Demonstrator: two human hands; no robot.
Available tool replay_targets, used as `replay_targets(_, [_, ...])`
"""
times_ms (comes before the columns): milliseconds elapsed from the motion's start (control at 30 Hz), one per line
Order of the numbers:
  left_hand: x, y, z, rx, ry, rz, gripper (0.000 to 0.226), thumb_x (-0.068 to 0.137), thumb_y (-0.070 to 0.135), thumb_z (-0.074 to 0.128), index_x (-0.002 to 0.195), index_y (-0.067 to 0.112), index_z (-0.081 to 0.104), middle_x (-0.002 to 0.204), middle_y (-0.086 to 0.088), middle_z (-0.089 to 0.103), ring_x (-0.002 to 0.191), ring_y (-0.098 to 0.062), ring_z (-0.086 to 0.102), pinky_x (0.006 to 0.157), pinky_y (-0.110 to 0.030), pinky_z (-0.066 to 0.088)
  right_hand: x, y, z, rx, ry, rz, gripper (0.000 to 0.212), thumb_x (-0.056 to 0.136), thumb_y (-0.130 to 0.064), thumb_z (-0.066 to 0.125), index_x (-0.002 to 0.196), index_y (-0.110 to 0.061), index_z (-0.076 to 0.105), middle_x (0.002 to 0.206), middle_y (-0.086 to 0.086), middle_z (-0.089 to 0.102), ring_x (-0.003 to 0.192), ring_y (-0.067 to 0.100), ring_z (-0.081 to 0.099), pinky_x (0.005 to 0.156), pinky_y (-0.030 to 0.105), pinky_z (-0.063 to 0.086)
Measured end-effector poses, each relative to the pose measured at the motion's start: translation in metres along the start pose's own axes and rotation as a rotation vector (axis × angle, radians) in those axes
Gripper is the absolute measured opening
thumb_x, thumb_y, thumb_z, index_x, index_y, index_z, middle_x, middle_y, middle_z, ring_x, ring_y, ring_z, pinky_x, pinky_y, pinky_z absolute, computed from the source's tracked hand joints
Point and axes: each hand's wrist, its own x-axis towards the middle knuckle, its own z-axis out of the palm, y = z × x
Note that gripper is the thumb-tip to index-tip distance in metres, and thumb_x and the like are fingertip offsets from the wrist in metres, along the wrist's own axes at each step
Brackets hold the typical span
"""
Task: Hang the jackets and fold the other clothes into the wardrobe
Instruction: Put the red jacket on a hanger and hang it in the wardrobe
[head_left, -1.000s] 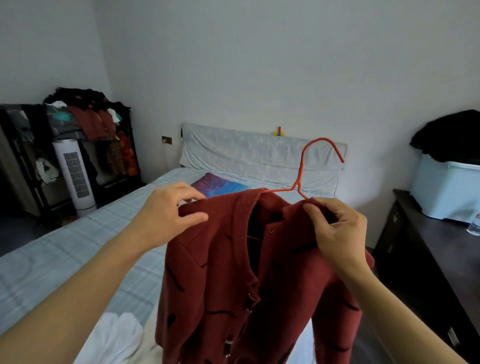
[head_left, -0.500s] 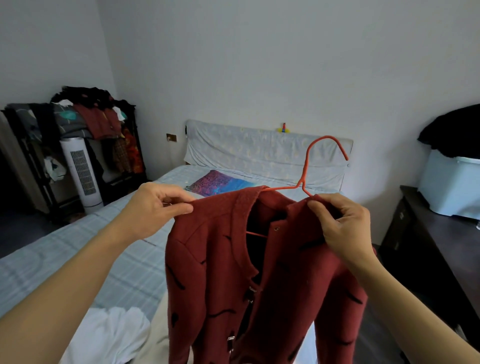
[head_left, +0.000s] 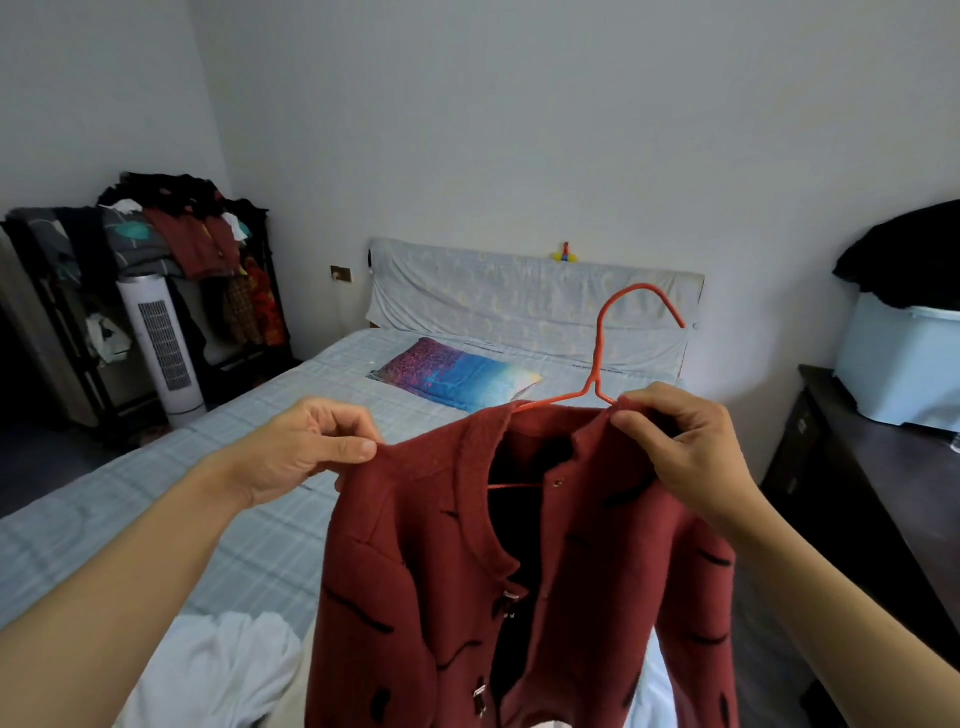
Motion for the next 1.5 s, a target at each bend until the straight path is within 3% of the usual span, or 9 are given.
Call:
replay_targets(167, [0.012,0.009,0.006,-0.031,0.068,0.050,0.043,0.066,0.046,0.088,0.082,0.008,0.075,0.081,-0.011,0.068,0.070,-0.014,0.063,0.065,-0.019,0.052,0.005,-0.005,-0.006,0.034,-0.075,-0.043,0.026,0.085,-0.002,0.072,0.081,-0.027,0.073,0.078,-0.010,0.068,0.075,0.005,0.063,0.075,0.017,0.046])
replay_targets(300, [0.031,0.026,0.019,0.081,0.038,0.075,0.006,0.087,0.013,0.073,0.082,0.012,0.075,0.083,-0.004,0.072,0.077,-0.010,0.065,0.073,-0.017,0.053,0.009,-0.013,-0.001,0.006,-0.128,-0.114,0.015,0.085,-0.014,0.074,0.083,-0.029,0.072,0.079,-0.009,0.068,0.074,0.010,0.064,0.073,0.023,0.048])
replay_targets(400, [0.044,0.036,0.036,0.168,-0.043,0.069,0.014,0.091,-0.002,0.062,0.086,0.007,0.072,0.083,0.000,0.072,0.078,-0.006,0.064,0.074,-0.015,0.049,0.009,-0.018,0.009,0.002,-0.187,-0.163,0.012,0.084,-0.014,0.071,0.084,-0.026,0.072,0.078,-0.015,0.067,0.074,0.005,0.064,0.073,0.017,0.045])
replay_targets(533, [0.056,0.037,0.045,0.195,-0.051,0.064,0.014,0.092,-0.001,0.062,0.087,0.009,0.071,0.084,0.004,0.072,0.080,-0.004,0.064,0.077,-0.015,0.049,0.008,-0.020,0.012,0.052,-0.217,-0.170,0.007,0.086,-0.018,0.071,0.085,-0.013,0.075,0.080,-0.011,0.070,0.076,0.010,0.066,0.074,0.021,0.047])
replay_targets(867, [0.066,0.037,0.054,0.718,-0.075,0.102,0.021,0.091,0.012,0.070,0.080,0.029,0.071,0.083,0.006,0.065,0.075,-0.007,0.056,0.069,-0.016,0.044,0.000,-0.018,0.021,0.044,-0.110,-0.066,0.022,0.085,-0.009,0.075,0.083,-0.031,0.072,0.078,-0.010,0.070,0.073,0.004,0.065,0.072,0.017,0.047])
replay_targets(1033, [0.059,0.025,0.055,0.720,0.087,0.064,0.015,0.088,0.011,0.069,0.079,0.022,0.076,0.079,0.008,0.068,0.073,-0.012,0.063,0.073,-0.027,0.050,-0.005,-0.013,0.025,-0.035,-0.036,0.011,0.016,0.085,-0.007,0.075,0.084,-0.023,0.076,0.083,-0.013,0.072,0.079,0.005,0.068,0.074,0.015,0.050])
replay_targets(1167, [0.038,0.021,0.072,0.643,0.388,0.174,0.025,0.087,0.038,0.058,0.077,0.018,0.071,0.070,0.006,0.068,0.067,-0.006,0.061,0.069,-0.023,0.046,-0.004,-0.012,0.025,-0.049,0.045,0.073,0.012,0.084,-0.009,0.076,0.086,-0.021,0.077,0.080,-0.015,0.073,0.080,-0.001,0.068,0.075,0.009,0.047])
replay_targets(1267, [0.025,0.017,0.083,0.696,0.524,0.359,0.008,0.083,0.029,0.069,0.081,0.022,0.071,0.075,0.013,0.067,0.073,-0.003,0.062,0.070,-0.011,0.042,-0.002,-0.015,0.028,-0.070,0.084,0.089,0.009,0.084,-0.010,0.076,0.088,-0.018,0.078,0.086,-0.015,0.074,0.082,-0.004,0.068,0.075,0.006,0.047])
replay_targets(1500, [0.011,0.003,0.078,0.876,0.594,0.571,0.010,0.092,0.010,0.064,0.097,0.006,0.071,0.089,0.001,0.062,0.081,-0.007,0.058,0.080,-0.015,0.044,-0.003,-0.031,0.043,-0.091,0.034,0.057,0.009,0.085,-0.011,0.076,0.088,-0.020,0.077,0.087,-0.016,0.073,0.084,0.000,0.068,0.078,0.013,0.050])
